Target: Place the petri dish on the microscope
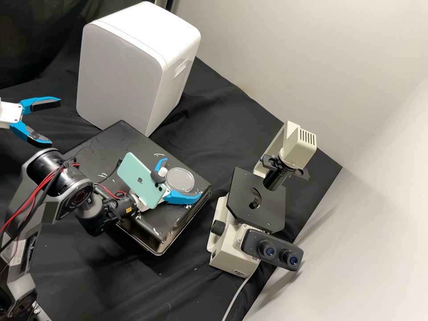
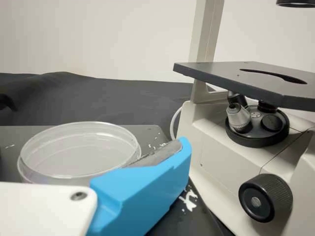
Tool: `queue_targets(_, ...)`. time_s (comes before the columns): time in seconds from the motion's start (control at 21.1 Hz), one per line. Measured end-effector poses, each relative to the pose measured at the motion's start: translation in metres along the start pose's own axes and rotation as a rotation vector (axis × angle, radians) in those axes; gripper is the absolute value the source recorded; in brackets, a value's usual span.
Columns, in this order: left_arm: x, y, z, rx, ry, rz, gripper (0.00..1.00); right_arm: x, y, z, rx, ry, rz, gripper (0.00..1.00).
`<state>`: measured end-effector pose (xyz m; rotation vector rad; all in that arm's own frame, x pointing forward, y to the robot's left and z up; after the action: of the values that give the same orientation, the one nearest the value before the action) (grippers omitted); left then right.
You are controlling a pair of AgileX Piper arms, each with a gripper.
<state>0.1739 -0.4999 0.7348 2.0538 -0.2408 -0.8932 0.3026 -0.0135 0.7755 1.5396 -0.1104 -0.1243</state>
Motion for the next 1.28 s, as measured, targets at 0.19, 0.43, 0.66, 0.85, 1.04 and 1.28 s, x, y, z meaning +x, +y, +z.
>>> queue_targets(0.19, 0.0003, 0.0004, -0.0001, 0.001, 0.0, 0.002, 1.0, -0.0001, -0.0004, -0.0004, 0.0, 0.001, -0.001, 0.0)
queue_targets(0.43, 0.0003, 0.0004, -0.0001, 0.001, 0.0, 0.002, 1.0, -0.0001, -0.0004, -0.0004, 0.0, 0.001, -0.001, 0.0)
queue_targets(0.66, 0.0003, 0.0004, -0.0001, 0.001, 0.0, 0.002, 1.0, -0.0001, -0.0004, -0.0004, 0.0, 0.001, -0.001, 0.0)
queue_targets(0.85, 0.0004, 0.0001, -0.0002, 0.0, 0.0, 0.0, 1.0, 0.0, 0.0001, 0.0001, 0.0, -0.001, 0.0, 0.0)
queue_targets(1.04, 0.0004, 0.0001, -0.0002, 0.0, 0.0, 0.0, 1.0, 0.0002, 0.0012, 0.0012, -0.001, 0.001, 0.0, 0.0)
queue_targets(1.28, 0.0011, -0.0018, -0.0008, -0.004, 0.002, -0.009, 1.0, 0.0005, 0.0028, 0.0028, 0.0, 0.001, 0.0, 0.0)
